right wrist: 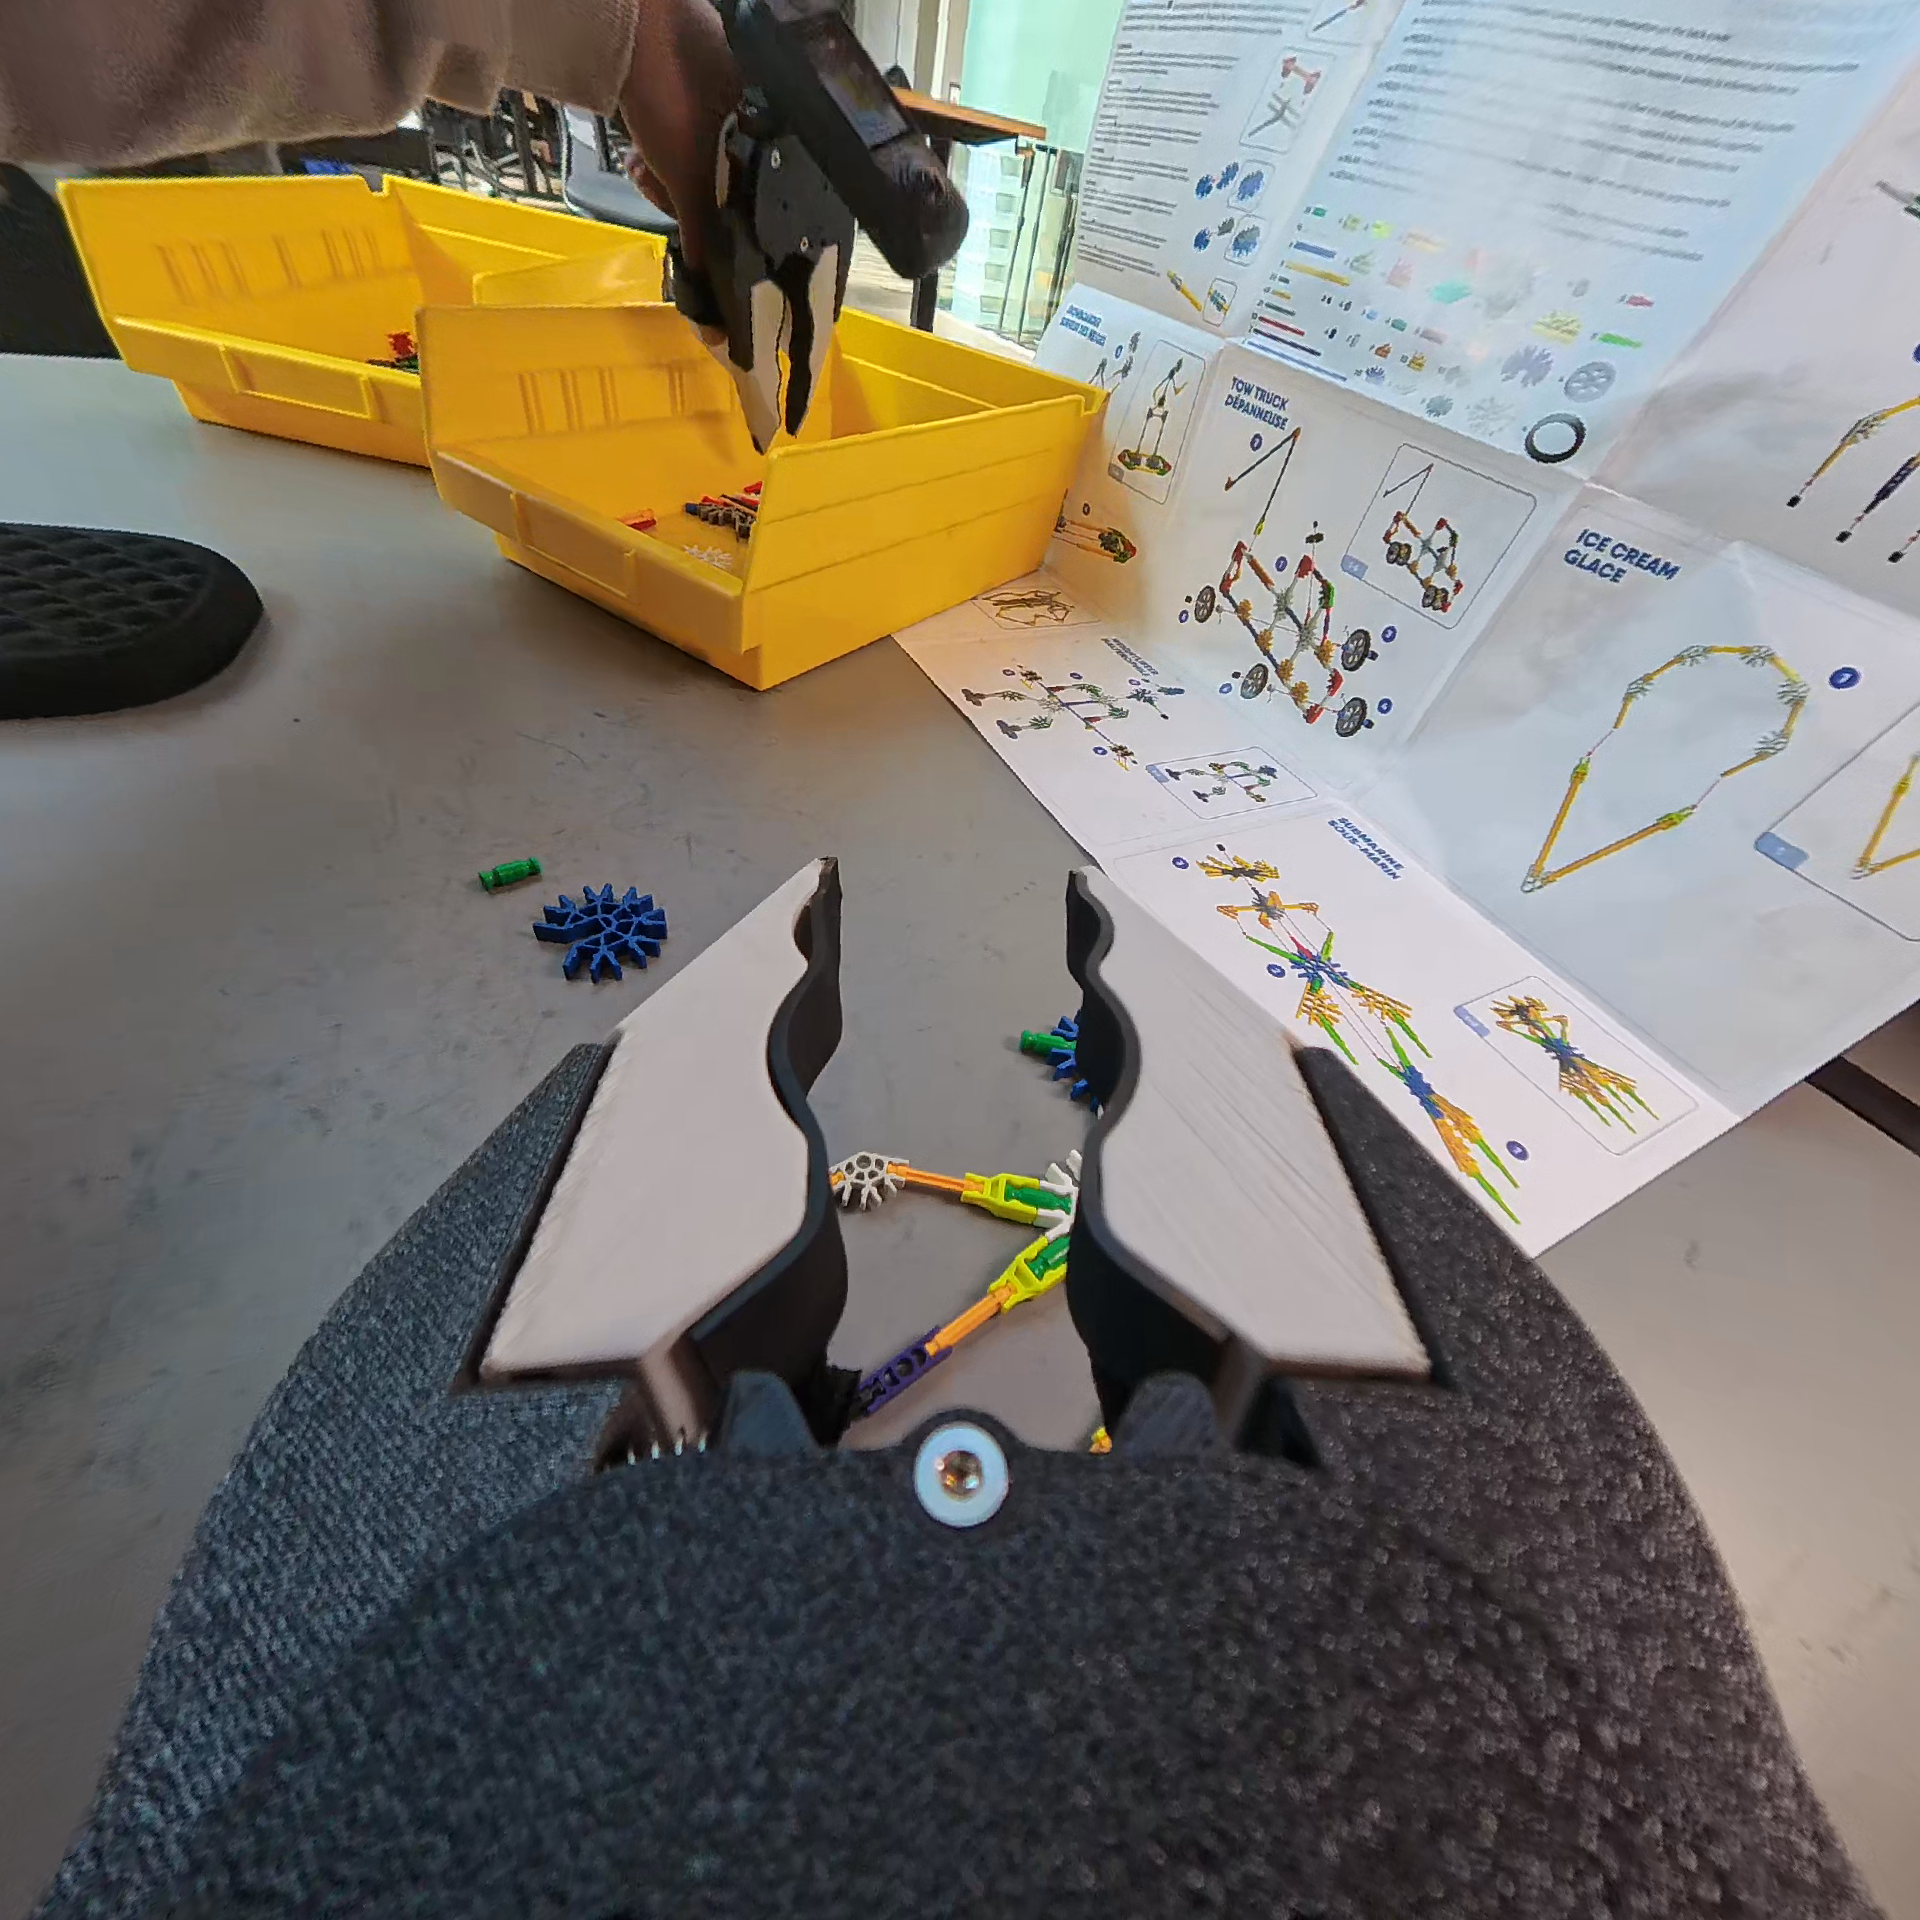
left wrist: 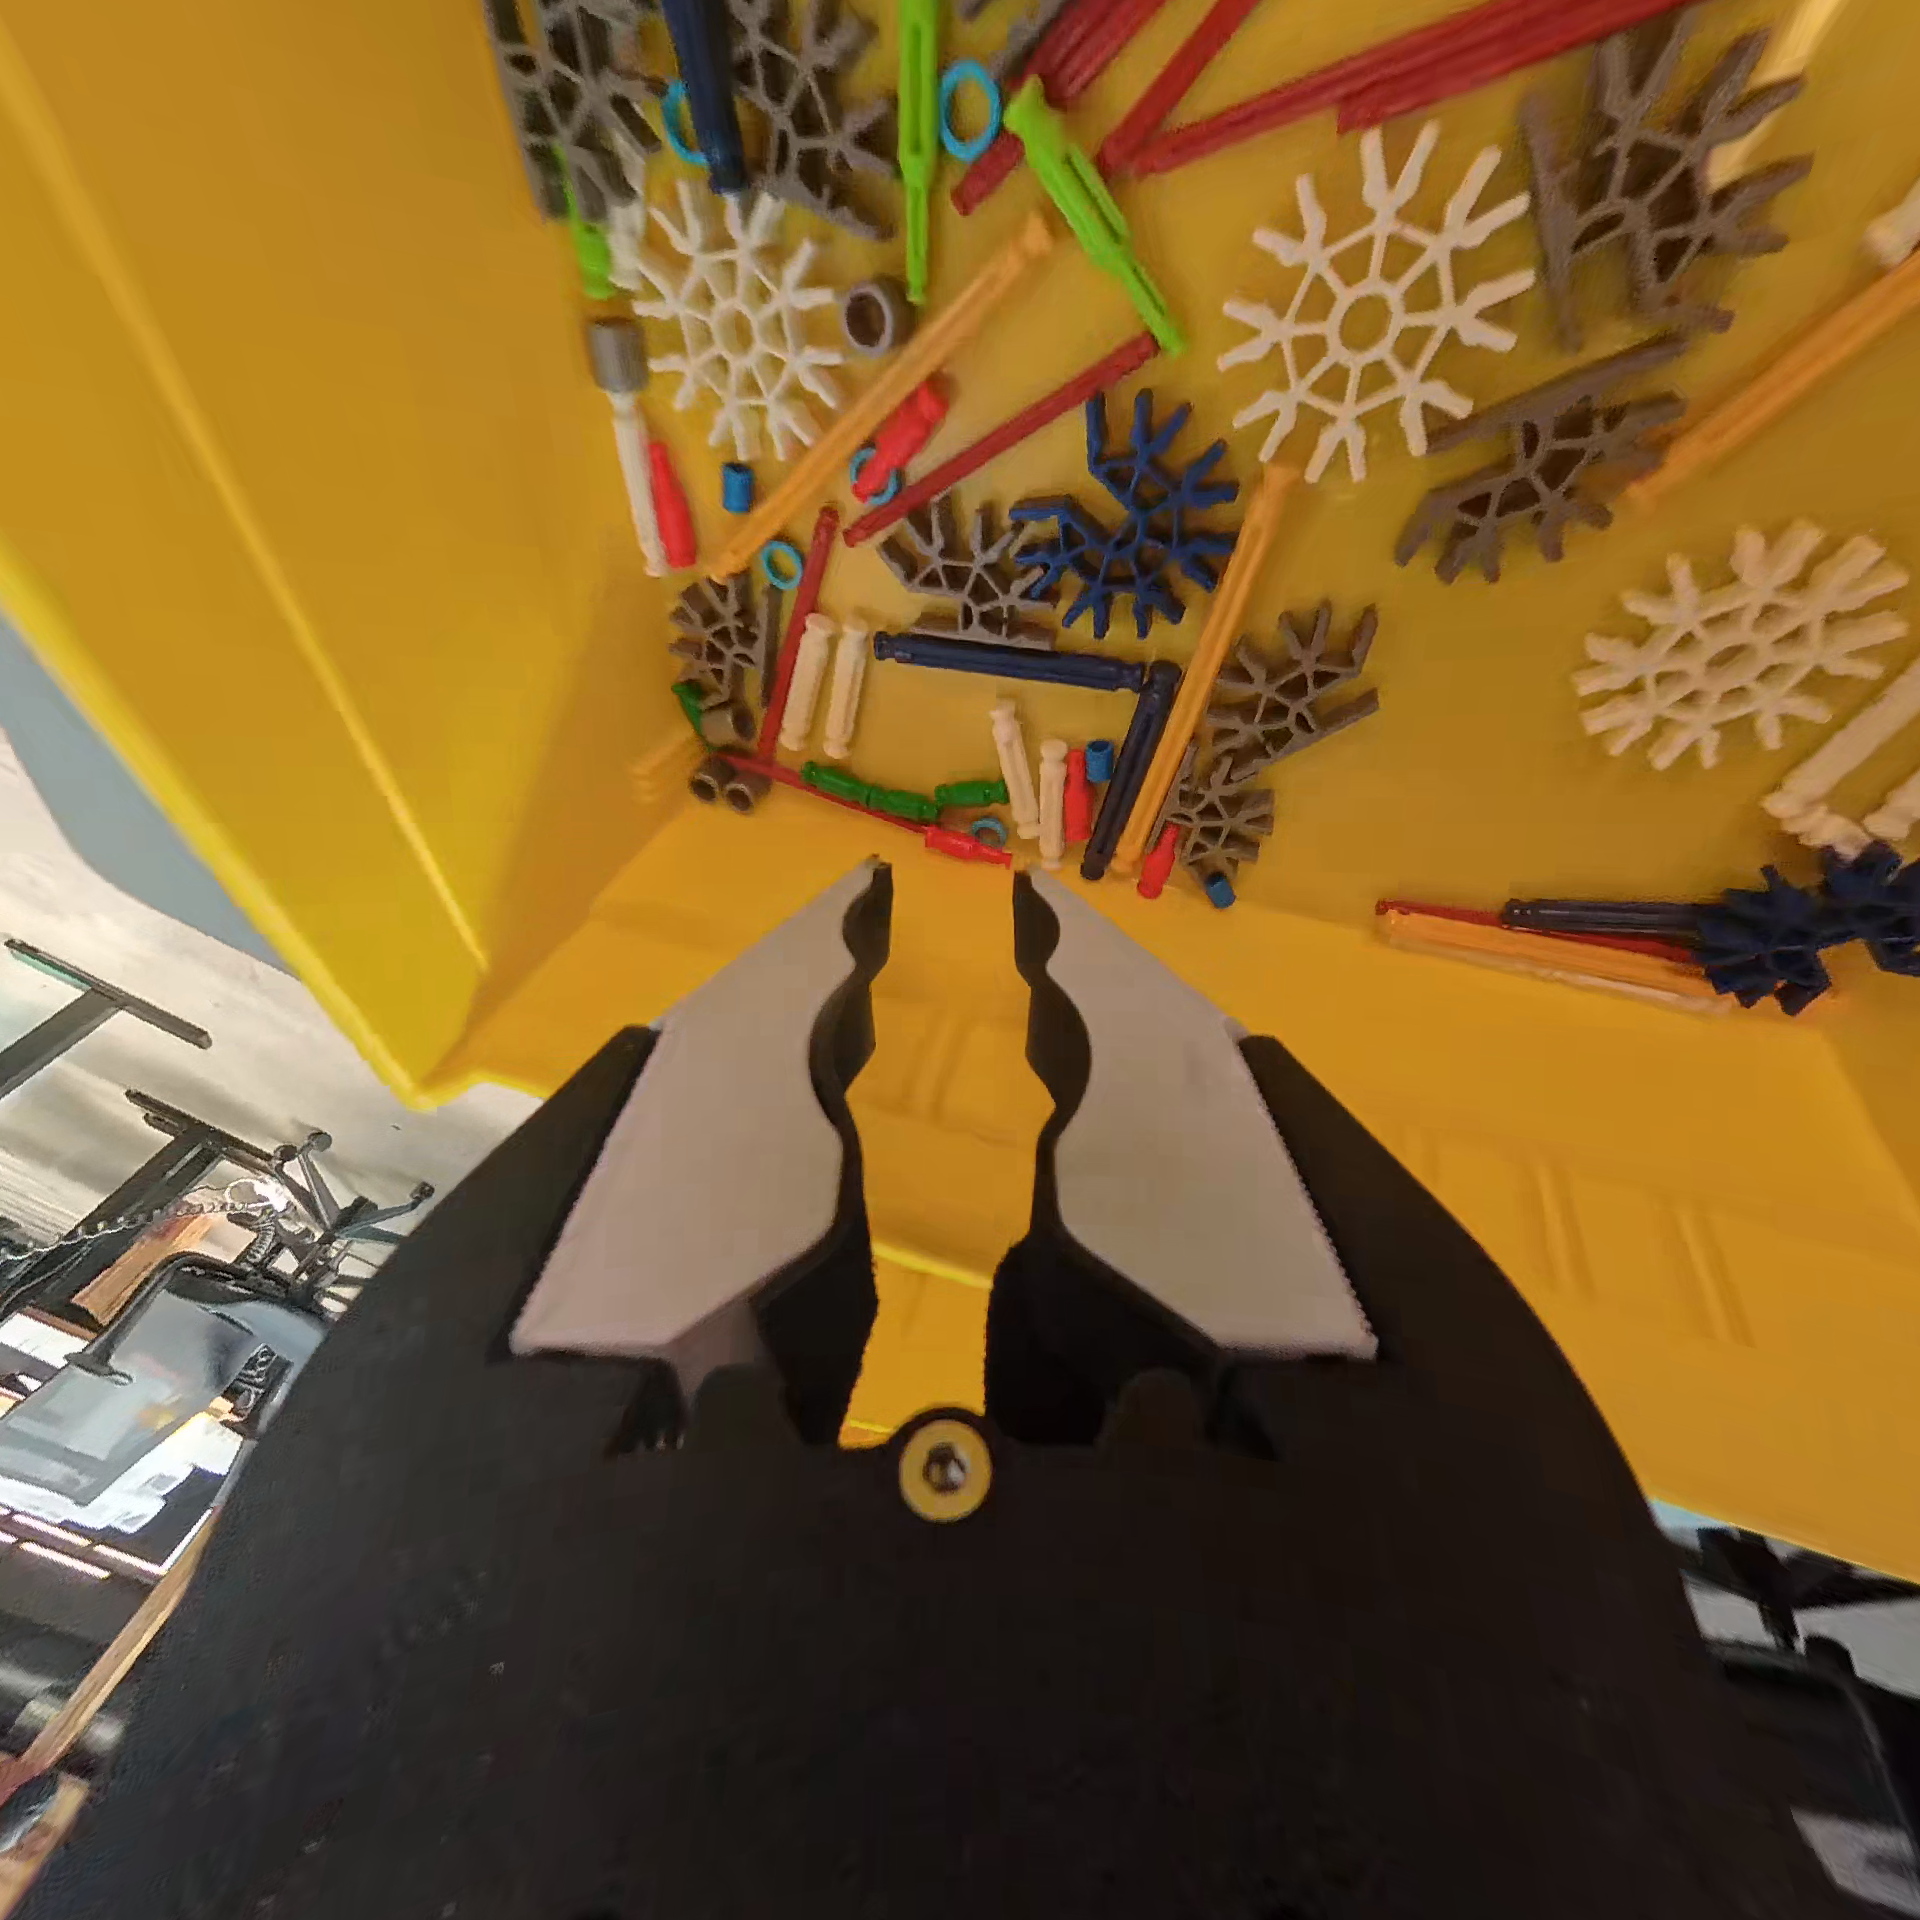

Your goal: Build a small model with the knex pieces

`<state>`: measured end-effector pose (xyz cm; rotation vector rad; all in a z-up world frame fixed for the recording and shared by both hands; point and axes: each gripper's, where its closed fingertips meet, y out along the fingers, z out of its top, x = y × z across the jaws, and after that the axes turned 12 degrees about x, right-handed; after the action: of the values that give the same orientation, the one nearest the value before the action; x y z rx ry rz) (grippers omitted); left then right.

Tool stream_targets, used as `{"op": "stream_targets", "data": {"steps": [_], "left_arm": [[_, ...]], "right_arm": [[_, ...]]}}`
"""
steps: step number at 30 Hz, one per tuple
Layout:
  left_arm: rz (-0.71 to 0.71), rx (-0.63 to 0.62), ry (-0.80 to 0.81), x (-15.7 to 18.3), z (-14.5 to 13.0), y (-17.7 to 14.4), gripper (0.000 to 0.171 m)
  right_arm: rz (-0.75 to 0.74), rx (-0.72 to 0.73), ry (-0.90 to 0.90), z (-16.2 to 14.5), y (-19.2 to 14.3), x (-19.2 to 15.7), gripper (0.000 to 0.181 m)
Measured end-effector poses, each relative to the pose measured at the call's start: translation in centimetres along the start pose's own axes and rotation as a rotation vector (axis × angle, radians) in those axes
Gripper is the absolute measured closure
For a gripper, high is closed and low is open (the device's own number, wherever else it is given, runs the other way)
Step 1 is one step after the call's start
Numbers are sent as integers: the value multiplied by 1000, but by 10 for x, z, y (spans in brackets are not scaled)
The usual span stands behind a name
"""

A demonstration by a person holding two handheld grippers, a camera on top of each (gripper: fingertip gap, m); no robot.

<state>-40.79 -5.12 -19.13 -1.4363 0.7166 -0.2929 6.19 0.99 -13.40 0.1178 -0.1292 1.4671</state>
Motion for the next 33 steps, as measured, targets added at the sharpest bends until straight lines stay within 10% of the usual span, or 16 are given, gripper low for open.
{"op": "stream_targets", "data": {"steps": [16, 28, 33], "left_arm": [[-162, -231, 304, 0, -13, 37, 156], [-178, -52, 111, -5, -1, 35, 166], [-104, 197, 71, 1, 34, -22, 166]], "right_arm": [[12, 10, 34, 1, -1, 1, 139], [17, 10, 32, 1, -1, 1, 139], [19, 12, 25, 2, -1, 0, 139]]}}
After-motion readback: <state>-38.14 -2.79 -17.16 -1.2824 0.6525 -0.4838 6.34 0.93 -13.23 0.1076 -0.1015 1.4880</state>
